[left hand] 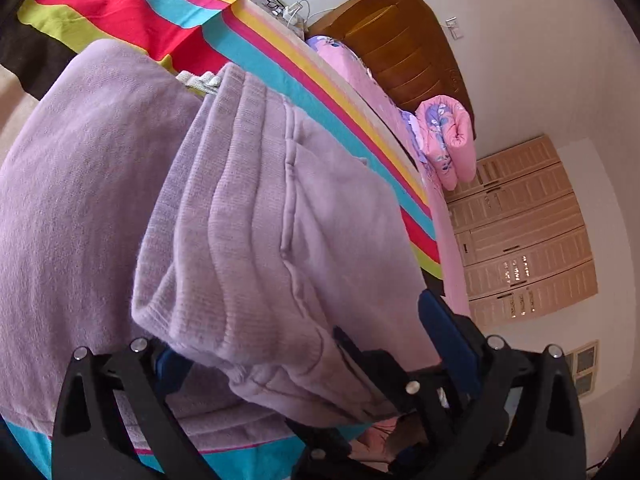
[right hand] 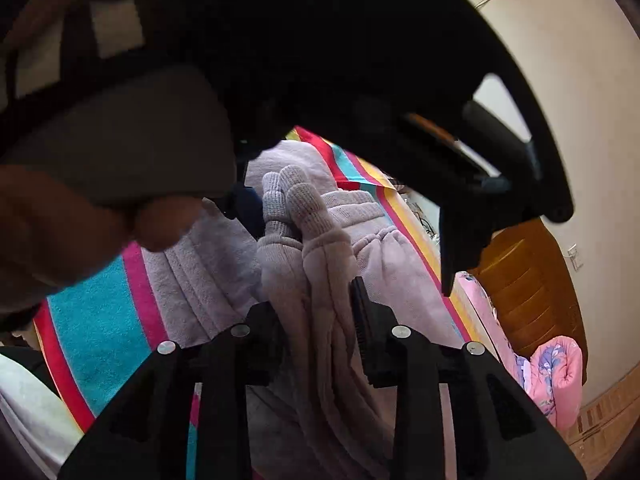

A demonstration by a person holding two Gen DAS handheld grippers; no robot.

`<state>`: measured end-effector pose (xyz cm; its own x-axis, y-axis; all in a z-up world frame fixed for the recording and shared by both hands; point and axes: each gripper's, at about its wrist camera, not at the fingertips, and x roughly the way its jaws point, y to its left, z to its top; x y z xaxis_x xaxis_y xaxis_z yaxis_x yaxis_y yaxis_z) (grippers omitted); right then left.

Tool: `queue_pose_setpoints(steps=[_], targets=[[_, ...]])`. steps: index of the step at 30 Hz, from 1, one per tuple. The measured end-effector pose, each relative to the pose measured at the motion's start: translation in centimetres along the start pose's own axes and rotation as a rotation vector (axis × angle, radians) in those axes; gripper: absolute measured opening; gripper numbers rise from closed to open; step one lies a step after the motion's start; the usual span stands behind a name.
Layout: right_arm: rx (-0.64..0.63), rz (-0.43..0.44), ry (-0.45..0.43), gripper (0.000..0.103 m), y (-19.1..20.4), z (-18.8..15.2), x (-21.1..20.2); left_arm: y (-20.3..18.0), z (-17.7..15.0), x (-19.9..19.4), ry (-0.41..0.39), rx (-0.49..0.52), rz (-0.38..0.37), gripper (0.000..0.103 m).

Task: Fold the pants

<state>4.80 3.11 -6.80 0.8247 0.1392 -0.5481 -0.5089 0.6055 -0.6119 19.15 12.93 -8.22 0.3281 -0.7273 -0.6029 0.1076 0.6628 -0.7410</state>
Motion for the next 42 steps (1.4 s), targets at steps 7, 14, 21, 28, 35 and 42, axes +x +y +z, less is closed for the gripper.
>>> queue_pose_setpoints(steps=[7, 14, 21, 28, 35, 42], targets=[[0.321, 0.173, -0.141, 0.076, -9.7, -6.3, -8.2, 1.2, -0.4, -0.3, -0.016, 0.01, -0.001, 0.098], [0.588, 0.179, 0.076, 0.084, -10.7, -17.2, -7.9, 1.0, -0.4, -0.3, -0.044, 0.011, 0.031, 0.096], [0.642, 0.048, 0.095, 0.08, -9.5, -17.4, -5.5, -1.8, -1.1, -1.9, -0.121, 0.14, 0.162, 0.033], [0.527, -0.085, 0.154, 0.08, -7.7, -15.9, -3.6, -8.5, -0.5, -12.1, -0.318, 0.364, 0.065, 0.024], [0.568, -0.021, 0.153, 0.082, -7.5, -15.8, -2.5, 7.9, -3.5, -10.8, -0.268, -0.001, 0.197, 0.026], [0.549, -0.011, 0.175, 0.083, -8.0, -15.1, -2.3, 6.5, -4.4, -12.7, -0.382, 0.035, 0.126, 0.025]])
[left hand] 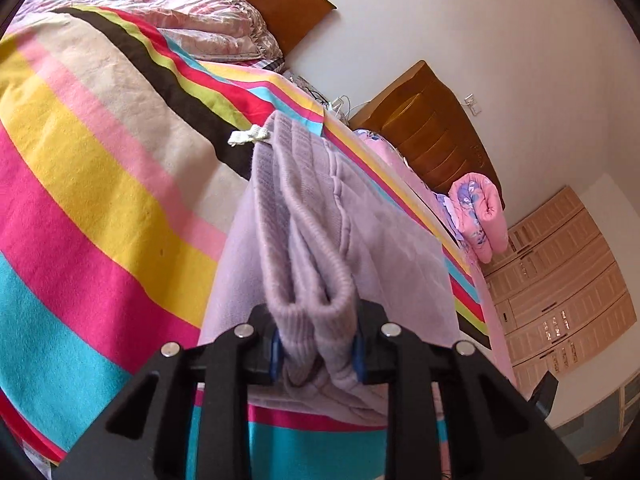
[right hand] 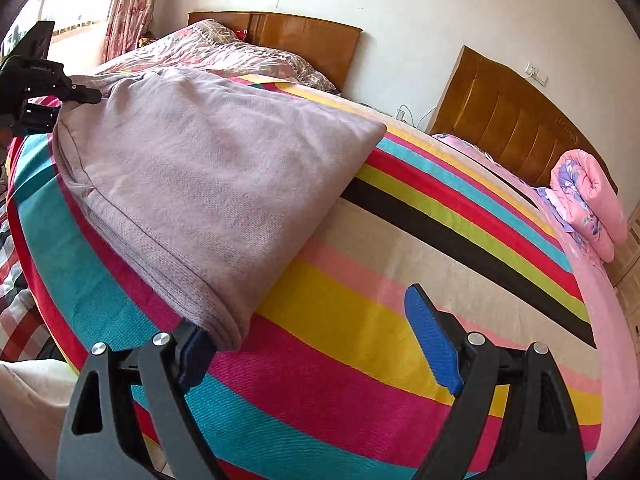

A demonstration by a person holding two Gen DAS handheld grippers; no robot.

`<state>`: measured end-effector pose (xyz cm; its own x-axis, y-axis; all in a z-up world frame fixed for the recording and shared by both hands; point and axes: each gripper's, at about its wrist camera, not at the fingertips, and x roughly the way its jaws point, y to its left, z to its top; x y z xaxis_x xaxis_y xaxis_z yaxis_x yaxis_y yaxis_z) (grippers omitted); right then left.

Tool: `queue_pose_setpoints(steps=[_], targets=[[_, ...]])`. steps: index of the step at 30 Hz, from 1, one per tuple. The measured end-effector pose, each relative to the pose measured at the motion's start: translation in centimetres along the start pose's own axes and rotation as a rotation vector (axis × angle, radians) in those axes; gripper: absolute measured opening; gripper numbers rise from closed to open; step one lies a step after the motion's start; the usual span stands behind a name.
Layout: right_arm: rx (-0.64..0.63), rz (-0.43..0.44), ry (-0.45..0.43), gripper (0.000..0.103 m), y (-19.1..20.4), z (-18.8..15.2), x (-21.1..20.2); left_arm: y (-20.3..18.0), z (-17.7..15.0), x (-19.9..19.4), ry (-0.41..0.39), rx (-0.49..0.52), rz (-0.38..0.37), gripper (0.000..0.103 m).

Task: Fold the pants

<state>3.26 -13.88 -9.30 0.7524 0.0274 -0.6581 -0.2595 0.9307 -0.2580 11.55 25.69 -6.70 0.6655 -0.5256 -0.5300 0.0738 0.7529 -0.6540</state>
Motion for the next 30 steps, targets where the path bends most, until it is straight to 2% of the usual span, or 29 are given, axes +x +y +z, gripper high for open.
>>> queue_pose_setpoints(steps=[3, 5, 7, 9, 11, 12, 13, 14, 15, 16, 17, 19, 21, 24, 26, 28, 30], targets=[[0.003, 0.001, 0.003, 0.083, -0.2, 0.1, 0.0, -0.7, -0.3, -0.8, -0.009, 0.032, 0.019, 0.026], [0.029, 0.029, 0.006, 0.084, -0.6, -0.1, 0.4, 1.1, -1.0, 0.5, 0.03, -0.011, 0.046, 0.028], [0.039, 0.064, 0.013, 0.085, -0.8, -0.1, 0.4, 2.7, -1.7, 0.3, 0.005, -0.069, -0.01, 0.03], [-0.018, 0.088, 0.009, 0.085, -0.6, 0.1, -0.1, 2.7, -2.0, -0.2, -0.009, -0.067, 0.0, 0.034], [-0.068, 0.133, -0.006, 0.085, -0.9, -0.1, -1.1, 1.8, -1.9, -0.9, -0.032, -0.044, 0.069, 0.043], [-0.073, 0.191, -0.016, 0.085, -1.3, -0.2, -1.8, 1.3, -1.9, -1.8, -0.065, -0.032, 0.139, 0.058], [-0.063, 0.273, -0.034, 0.084, -1.9, -0.4, -2.7, 0.7, -1.8, -3.0, -0.119, -0.017, 0.24, 0.068], [-0.035, 0.336, -0.065, 0.083, -2.6, -0.6, -3.7, 0.0, -1.6, -4.3, -0.187, -0.007, 0.348, 0.083], [0.007, 0.378, -0.095, 0.083, -3.5, -0.5, -4.5, -0.8, -1.5, -5.5, -0.248, 0.002, 0.427, 0.087], [0.054, 0.421, -0.12, 0.081, -4.4, -0.3, -5.0, -1.8, -1.2, -6.2, -0.288, 0.027, 0.452, 0.089], [0.094, 0.454, -0.145, 0.079, -5.1, 0.1, -5.2, -3.1, -0.9, -6.5, -0.302, 0.071, 0.439, 0.091], [0.134, 0.467, -0.184, 0.068, -5.7, 1.4, -5.0, -5.8, -0.6, -5.9, -0.294, 0.185, 0.428, 0.094], [0.134, 0.441, -0.202, 0.061, -5.0, 2.9, -4.2, -9.1, -1.0, -3.6, -0.259, 0.336, 0.425, 0.1], [0.076, 0.451, -0.191, 0.061, -2.4, 4.2, -2.8, -11.6, -2.6, 1.0, -0.179, 0.515, 0.491, 0.1], [-0.019, 0.477, -0.14, 0.061, 0.3, 3.7, -1.7, -10.5, -3.7, 3.6, -0.119, 0.542, 0.52, 0.1], [-0.157, 0.454, -0.072, 0.062, 3.4, 2.0, -0.5, -7.4, -4.2, 5.7, -0.039, 0.49, 0.569, 0.1], [-0.25, 0.384, -0.108, 0.062, 4.9, 0.8, -0.7, -6.2, -4.9, 5.5, -0.076, 0.519, 0.547, 0.102]])
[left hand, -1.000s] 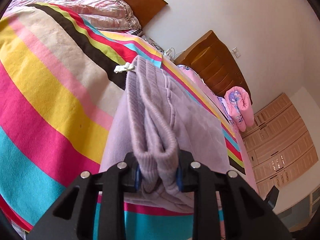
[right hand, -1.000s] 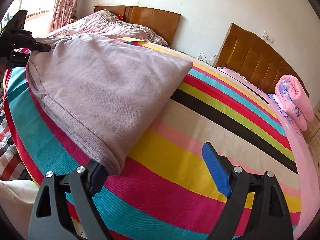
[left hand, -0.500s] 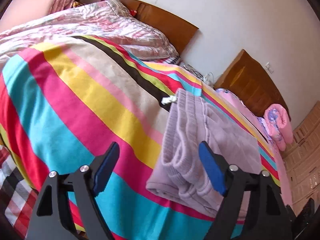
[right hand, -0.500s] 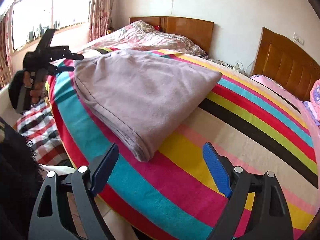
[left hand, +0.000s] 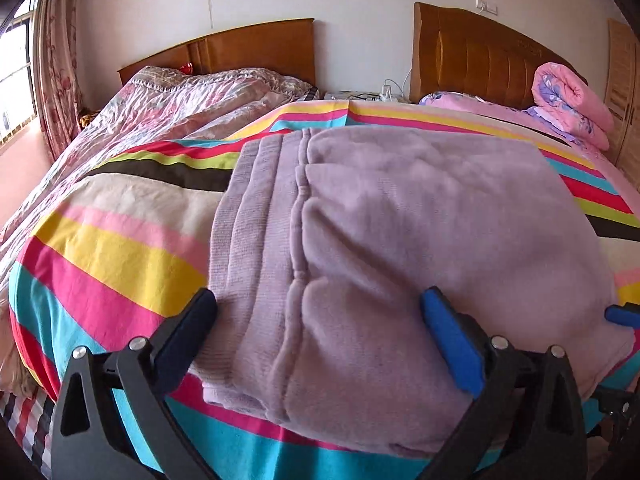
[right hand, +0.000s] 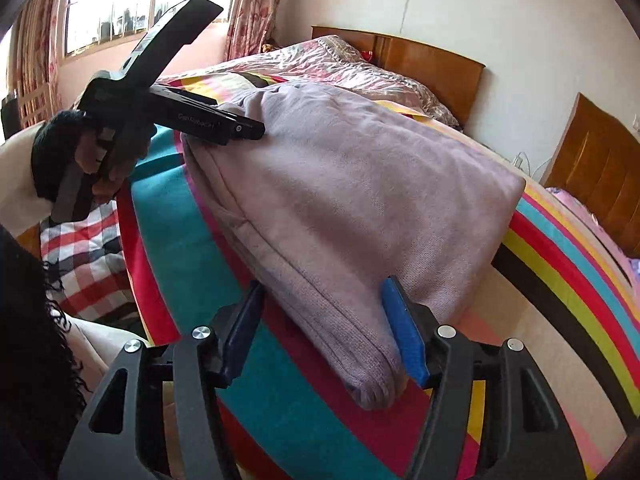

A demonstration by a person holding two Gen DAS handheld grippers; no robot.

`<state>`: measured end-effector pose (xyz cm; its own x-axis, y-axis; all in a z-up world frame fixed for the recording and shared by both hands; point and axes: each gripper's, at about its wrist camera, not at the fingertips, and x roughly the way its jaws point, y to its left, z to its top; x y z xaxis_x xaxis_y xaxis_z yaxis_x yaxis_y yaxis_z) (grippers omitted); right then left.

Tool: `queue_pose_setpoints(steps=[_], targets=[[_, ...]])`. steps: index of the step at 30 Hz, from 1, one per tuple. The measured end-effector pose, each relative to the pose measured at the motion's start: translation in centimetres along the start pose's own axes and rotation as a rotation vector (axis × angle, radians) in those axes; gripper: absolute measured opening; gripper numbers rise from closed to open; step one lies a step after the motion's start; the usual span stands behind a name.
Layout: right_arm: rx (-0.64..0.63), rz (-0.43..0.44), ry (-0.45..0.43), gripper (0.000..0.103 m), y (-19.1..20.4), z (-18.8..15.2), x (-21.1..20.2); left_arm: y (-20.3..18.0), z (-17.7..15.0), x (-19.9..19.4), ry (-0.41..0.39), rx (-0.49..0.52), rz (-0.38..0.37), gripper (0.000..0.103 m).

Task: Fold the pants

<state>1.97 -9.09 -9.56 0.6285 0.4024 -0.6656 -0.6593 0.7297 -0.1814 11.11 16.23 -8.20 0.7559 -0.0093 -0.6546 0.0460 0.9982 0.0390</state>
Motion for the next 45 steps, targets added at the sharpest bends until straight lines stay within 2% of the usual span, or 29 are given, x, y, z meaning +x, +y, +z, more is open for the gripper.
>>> queue_pose_setpoints(steps=[2, 7, 10, 12, 14, 16, 17, 19, 22, 25, 26, 29, 32, 34, 35, 36, 37, 38, 39, 40, 41, 42, 45], targets=[[0.02, 0.023, 0.009, 0.063, -0.3, 0.3, 0.1, 0.3, -0.1, 0.2, 0.009, 0.004, -0.009, 0.102], [0.138, 0.178, 0.008, 0.067, -2.5, 0.6, -0.3, 0.6, 0.2, 0.7, 0.027, -0.006, -0.021, 0.102], [0.22, 0.319, 0.016, 0.066, -4.4, 1.1, -1.1, 0.6, 1.2, -0.1, 0.059, -0.015, 0.021, 0.102], [0.229, 0.365, -0.016, 0.066, -5.7, 2.1, -2.1, 1.1, 2.6, -1.8, 0.015, -0.056, 0.023, 0.102], [0.223, 0.35, -0.07, 0.066, -7.3, 3.7, -3.1, 0.9, 4.4, -3.4, -0.051, -0.066, -0.012, 0.102], [0.197, 0.289, -0.107, 0.066, -8.7, 5.7, -2.9, 0.0, 5.9, -3.7, -0.092, -0.048, -0.059, 0.102], [0.187, 0.258, -0.11, 0.066, -9.4, 6.7, -2.2, -0.6, 6.4, -3.2, -0.091, -0.033, -0.081, 0.102], [0.191, 0.257, -0.113, 0.066, -10.8, 8.1, -0.4, -1.6, 6.9, -1.3, -0.062, -0.003, -0.079, 0.102], [0.234, 0.272, -0.077, 0.066, -13.2, 8.7, 3.1, -1.5, 5.6, 2.3, 0.034, -0.019, -0.064, 0.102], [0.247, 0.203, 0.017, 0.066, -16.0, 8.2, 6.7, -0.9, 4.6, 2.9, 0.023, -0.022, -0.068, 0.102], [0.274, 0.181, 0.022, 0.066, -17.1, 8.1, 7.4, -0.9, 4.7, 3.0, 0.028, -0.02, -0.068, 0.102], [0.4, 0.184, -0.036, 0.066, -20.5, 8.5, 7.6, -0.6, 4.5, 3.3, 0.031, -0.037, -0.078, 0.102], [0.398, 0.267, -0.065, 0.066, -20.6, 9.2, 7.7, -0.2, 3.9, 3.4, 0.019, -0.057, -0.095, 0.102], [0.372, 0.291, -0.011, 0.068, -20.5, 9.2, 9.5, -0.1, 3.8, 3.5, 0.017, -0.053, -0.091, 0.102], [0.379, 0.271, 0.028, 0.066, -21.0, 8.9, 10.6, -0.2, 3.8, 3.5, 0.018, -0.051, -0.089, 0.102], [0.406, 0.259, 0.029, 0.059, -22.0, 8.6, 11.3, -0.2, 3.8, 3.5, 0.018, -0.05, -0.088, 0.102], [0.457, 0.264, 0.003, 0.058, -23.2, 8.4, 11.4, -0.2, 3.8, 3.5, 0.018, -0.05, -0.089, 0.102], [0.51, 0.231, -0.022, 0.06, -24.3, 8.4, 11.2, -0.2, 3.8, 3.5, 0.018, -0.05, -0.089, 0.102], [0.545, 0.15, -0.034, 0.064, -25.0, 8.7, 10.9, -0.2, 3.8, 3.4, 0.019, -0.052, -0.089, 0.102], [0.564, 0.11, -0.046, 0.064, -25.4, 9.1, 10.6, -0.3, 3.8, 3.4, 0.02, -0.052, -0.089, 0.102], [0.572, 0.122, -0.062, 0.064, -25.4, 9.5, 10.3, -0.3, 3.8, 3.4, 0.021, -0.052, -0.087, 0.102], [0.561, 0.141, -0.069, 0.067, -25.0, 10.1, 10.1, -0.4, 3.9, 3.4, 0.021, -0.051, -0.084, 0.102], [0.419, 0.164, -0.045, 0.075, -21.5, 12.5, 9.8, -0.3, 3.9, 3.5, 0.021, -0.052, -0.082, 0.102]])
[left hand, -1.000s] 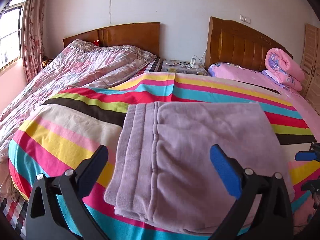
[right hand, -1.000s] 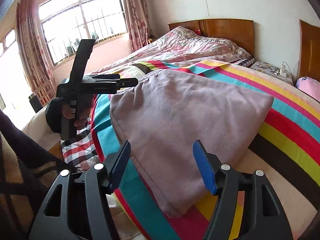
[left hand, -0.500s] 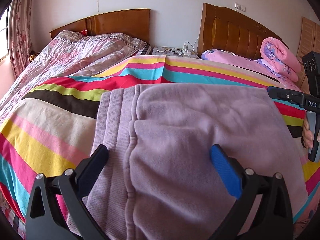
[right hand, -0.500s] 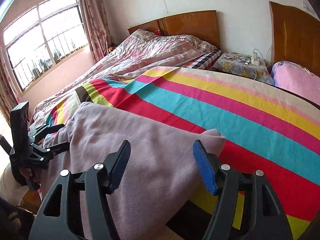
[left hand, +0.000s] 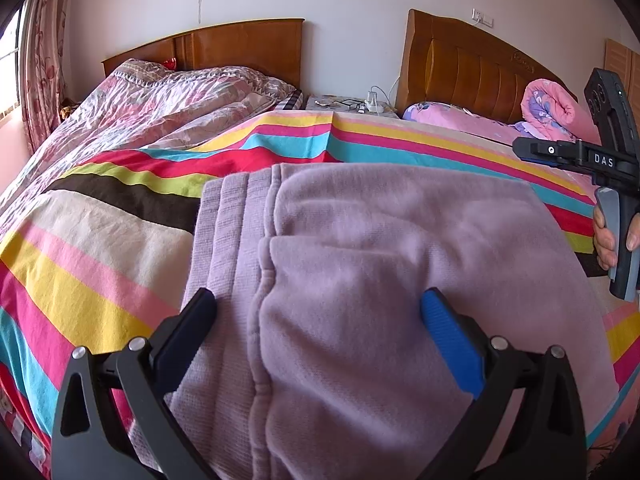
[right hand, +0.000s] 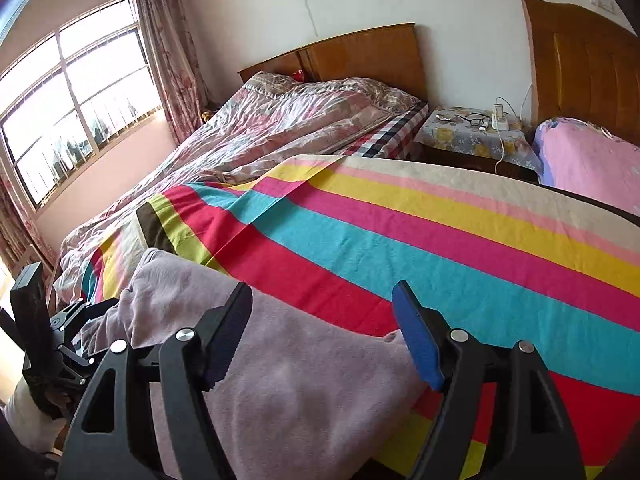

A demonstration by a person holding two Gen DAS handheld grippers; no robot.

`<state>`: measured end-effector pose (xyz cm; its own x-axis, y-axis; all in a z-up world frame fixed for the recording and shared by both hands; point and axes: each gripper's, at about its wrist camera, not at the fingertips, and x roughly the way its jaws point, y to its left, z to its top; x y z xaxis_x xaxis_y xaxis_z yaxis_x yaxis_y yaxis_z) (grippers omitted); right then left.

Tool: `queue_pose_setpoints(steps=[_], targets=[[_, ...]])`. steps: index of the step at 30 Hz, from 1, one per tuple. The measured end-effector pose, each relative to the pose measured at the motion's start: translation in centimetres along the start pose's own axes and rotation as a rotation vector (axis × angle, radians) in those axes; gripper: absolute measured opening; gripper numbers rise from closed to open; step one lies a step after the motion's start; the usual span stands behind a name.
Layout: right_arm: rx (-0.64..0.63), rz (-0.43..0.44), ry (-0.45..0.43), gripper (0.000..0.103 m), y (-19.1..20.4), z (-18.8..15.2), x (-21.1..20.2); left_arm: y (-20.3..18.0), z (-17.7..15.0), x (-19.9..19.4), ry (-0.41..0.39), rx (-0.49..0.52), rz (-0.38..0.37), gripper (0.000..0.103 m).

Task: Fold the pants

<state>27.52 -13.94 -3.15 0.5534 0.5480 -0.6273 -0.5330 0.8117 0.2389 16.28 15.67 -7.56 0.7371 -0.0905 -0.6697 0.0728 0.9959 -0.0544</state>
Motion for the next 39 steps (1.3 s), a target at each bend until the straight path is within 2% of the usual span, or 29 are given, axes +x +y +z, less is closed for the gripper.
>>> queue_pose_setpoints(steps=[3, 5, 8, 10, 12, 14, 15, 17, 20, 23, 25, 27, 29, 31, 34, 37, 39], targets=[[-0.104, 0.038, 0.048, 0.076, 4.2, 0.7, 1.5, 0.0, 0.0, 0.0, 0.0, 0.001, 0.003, 0.102], [-0.162, 0.032, 0.097, 0.078, 6.6, 1.4, 3.4, -0.1, -0.2, -0.2, 0.0, 0.002, 0.003, 0.102], [-0.267, -0.05, 0.224, 0.08, 9.1, 1.5, 7.5, -0.1, -0.4, -0.4, 0.005, 0.006, -0.003, 0.102], [-0.26, -0.077, 0.288, 0.083, 8.8, 1.4, 10.0, -0.1, -0.4, -0.4, 0.009, 0.01, -0.006, 0.102], [-0.183, -0.11, 0.278, 0.084, 7.7, 2.3, 10.7, -0.1, -0.5, -0.6, 0.009, 0.014, -0.01, 0.102], [-0.138, -0.14, 0.217, 0.084, 7.9, 3.8, 9.9, 0.0, -0.7, -0.8, 0.011, 0.015, -0.009, 0.102], [-0.121, -0.106, 0.188, 0.084, 8.5, 4.5, 9.3, 0.1, -0.8, -0.9, 0.013, 0.016, -0.006, 0.102], [-0.137, -0.013, 0.184, 0.084, 10.7, 5.4, 9.2, 0.3, -1.0, -1.1, 0.019, 0.014, -0.004, 0.102], [-0.278, 0.089, 0.259, 0.086, 15.7, 5.3, 11.3, 1.1, -1.3, -1.1, 0.033, -0.015, -0.02, 0.102], [-0.342, 0.039, 0.336, 0.086, 18.3, 4.7, 15.0, 1.3, -1.6, -1.4, 0.037, -0.015, -0.014, 0.102], [-0.268, -0.012, 0.298, 0.084, 18.0, 5.6, 15.6, 1.3, -1.9, -1.8, 0.039, -0.017, 0.002, 0.102], [-0.176, -0.081, 0.227, 0.083, 17.2, 6.4, 13.9, 1.5, -2.2, -2.9, 0.035, -0.034, 0.027, 0.102], [-0.106, -0.044, 0.135, 0.083, 16.4, 6.3, 9.8, 1.7, -2.7, -4.4, 0.024, -0.045, 0.067, 0.102], [-0.095, -0.053, 0.048, 0.086, 16.2, 5.3, 4.9, 1.9, -3.2, -6.2, -0.007, -0.064, 0.104, 0.102], [-0.102, -0.079, -0.068, 0.09, 15.7, 1.2, -3.5, 1.4, -3.8, -9.9, -0.085, -0.073, 0.191, 0.102], [-0.091, -0.138, -0.132, 0.094, 14.9, -4.1, -10.8, 0.2, -4.3, -13.0, -0.139, -0.094, 0.269, 0.102], [-0.047, -0.196, -0.17, 0.098, 14.4, -7.7, -14.7, -1.1, -4.5, -14.4, -0.166, -0.075, 0.284, 0.102]])
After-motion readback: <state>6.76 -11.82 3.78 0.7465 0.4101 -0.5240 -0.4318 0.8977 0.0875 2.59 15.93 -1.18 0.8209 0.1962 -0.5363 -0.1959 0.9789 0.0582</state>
